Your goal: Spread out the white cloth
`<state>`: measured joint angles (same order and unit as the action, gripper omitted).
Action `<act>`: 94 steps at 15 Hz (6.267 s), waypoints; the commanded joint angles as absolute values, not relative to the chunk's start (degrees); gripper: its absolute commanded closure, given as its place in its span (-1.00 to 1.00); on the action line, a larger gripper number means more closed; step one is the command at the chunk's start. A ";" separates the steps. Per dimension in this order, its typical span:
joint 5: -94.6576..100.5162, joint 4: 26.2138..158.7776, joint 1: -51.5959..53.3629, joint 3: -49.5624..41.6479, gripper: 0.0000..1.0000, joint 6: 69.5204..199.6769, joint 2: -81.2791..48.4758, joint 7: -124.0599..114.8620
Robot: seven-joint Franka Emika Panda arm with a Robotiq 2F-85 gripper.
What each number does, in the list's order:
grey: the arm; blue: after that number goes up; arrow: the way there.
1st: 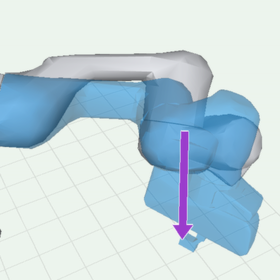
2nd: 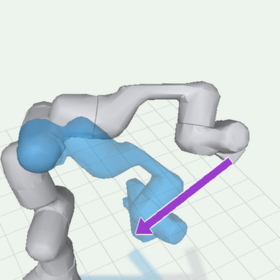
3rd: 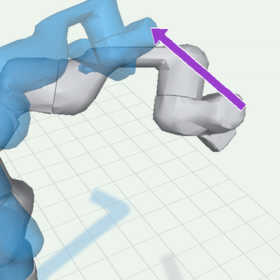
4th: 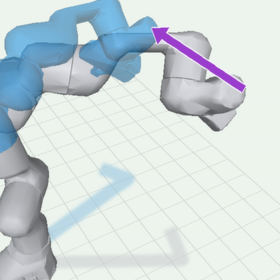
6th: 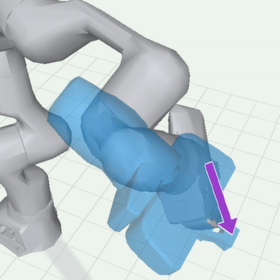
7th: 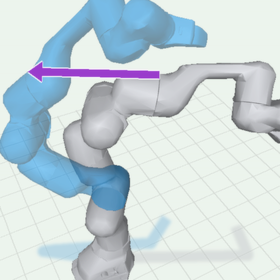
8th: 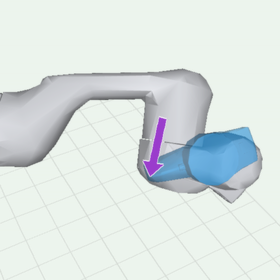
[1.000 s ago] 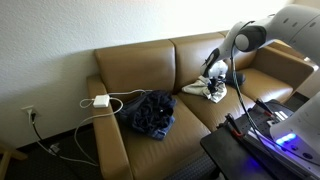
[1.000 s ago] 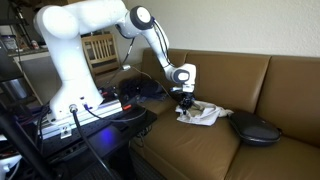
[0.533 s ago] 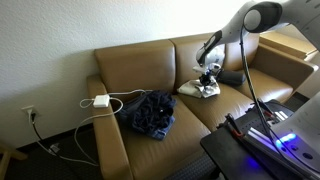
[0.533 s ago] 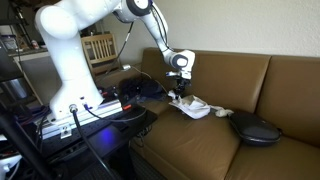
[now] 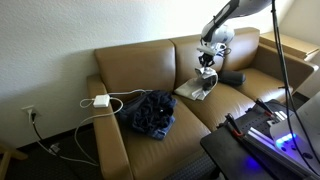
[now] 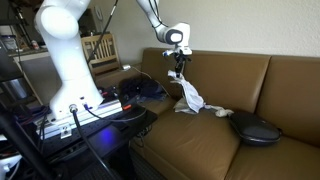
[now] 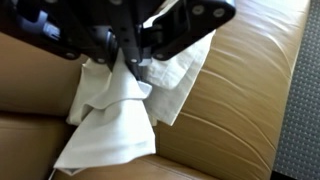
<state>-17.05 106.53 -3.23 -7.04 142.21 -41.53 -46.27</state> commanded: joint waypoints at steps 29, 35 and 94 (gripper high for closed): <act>-59.48 113.84 -13.12 -14.45 0.94 125.41 -0.67 -30.21; -58.62 111.82 -13.29 -14.69 0.94 121.40 -2.91 -32.14; -61.46 113.79 -9.71 -6.01 0.94 136.36 -37.23 -29.66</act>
